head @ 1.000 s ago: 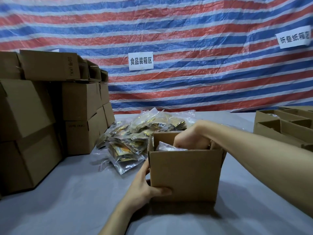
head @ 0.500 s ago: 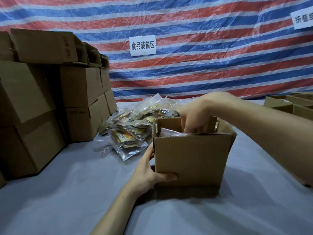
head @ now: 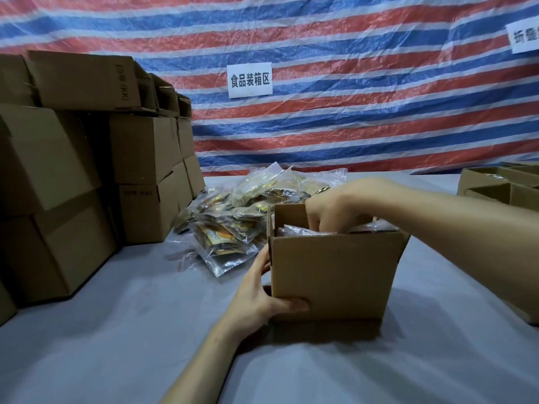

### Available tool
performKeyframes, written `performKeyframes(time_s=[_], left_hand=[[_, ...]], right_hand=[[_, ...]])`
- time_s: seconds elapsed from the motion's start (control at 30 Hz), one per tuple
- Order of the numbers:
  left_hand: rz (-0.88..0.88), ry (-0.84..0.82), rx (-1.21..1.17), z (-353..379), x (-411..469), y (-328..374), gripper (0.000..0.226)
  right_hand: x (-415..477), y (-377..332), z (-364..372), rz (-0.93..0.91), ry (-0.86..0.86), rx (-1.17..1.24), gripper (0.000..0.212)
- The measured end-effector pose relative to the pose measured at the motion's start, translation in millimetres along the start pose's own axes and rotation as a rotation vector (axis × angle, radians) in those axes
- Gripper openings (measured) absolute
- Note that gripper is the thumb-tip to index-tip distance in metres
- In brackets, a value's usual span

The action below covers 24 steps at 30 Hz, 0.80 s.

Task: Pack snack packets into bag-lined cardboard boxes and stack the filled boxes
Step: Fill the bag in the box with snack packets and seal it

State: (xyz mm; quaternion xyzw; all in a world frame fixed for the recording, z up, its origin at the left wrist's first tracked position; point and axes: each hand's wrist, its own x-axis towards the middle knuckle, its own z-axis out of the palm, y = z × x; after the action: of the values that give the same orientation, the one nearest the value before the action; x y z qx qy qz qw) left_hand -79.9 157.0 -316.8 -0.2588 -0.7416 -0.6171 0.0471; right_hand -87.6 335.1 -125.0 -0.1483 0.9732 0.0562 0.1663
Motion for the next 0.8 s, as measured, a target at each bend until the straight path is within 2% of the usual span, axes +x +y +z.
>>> performKeyframes(time_s=[0.1,0.2,0.27,0.33,0.47,0.63,0.73,0.8], left_hand=[[0.002,-0.002,0.000,0.6,0.6,1.2,0.100],[0.005,-0.005,-0.001,0.7,-0.6,2.9,0.098],[0.002,-0.005,-0.008,1.0,-1.6,4.4,0.097],[-0.001,-0.005,-0.014,1.5,-2.0,5.1,0.095],[-0.013,-0.003,-0.032,2.2,-2.2,5.5,0.094],[-0.023,0.006,-0.026,2.1,-2.5,6.2,0.096],[-0.021,0.006,-0.017,2.3,-2.9,5.8,0.097],[-0.025,0.008,-0.017,2.3,-2.9,5.2,0.098]], right_hand=[[-11.9,9.0,-19.4,-0.014,0.058,0.012,0.036],[-21.5,13.8,-29.1,-0.026,0.155,0.055,0.025],[-25.0,17.4,-32.9,-0.048,0.284,0.073,0.022],[-23.9,17.8,-27.6,-0.060,0.313,0.081,0.019],[-18.3,17.1,-9.4,-0.115,0.275,0.011,0.008],[-26.8,16.8,-11.6,-0.142,0.135,0.090,0.025],[-31.4,18.3,-7.3,-0.161,-0.011,0.260,0.041],[-32.0,24.1,-4.6,-0.203,0.012,0.326,0.039]])
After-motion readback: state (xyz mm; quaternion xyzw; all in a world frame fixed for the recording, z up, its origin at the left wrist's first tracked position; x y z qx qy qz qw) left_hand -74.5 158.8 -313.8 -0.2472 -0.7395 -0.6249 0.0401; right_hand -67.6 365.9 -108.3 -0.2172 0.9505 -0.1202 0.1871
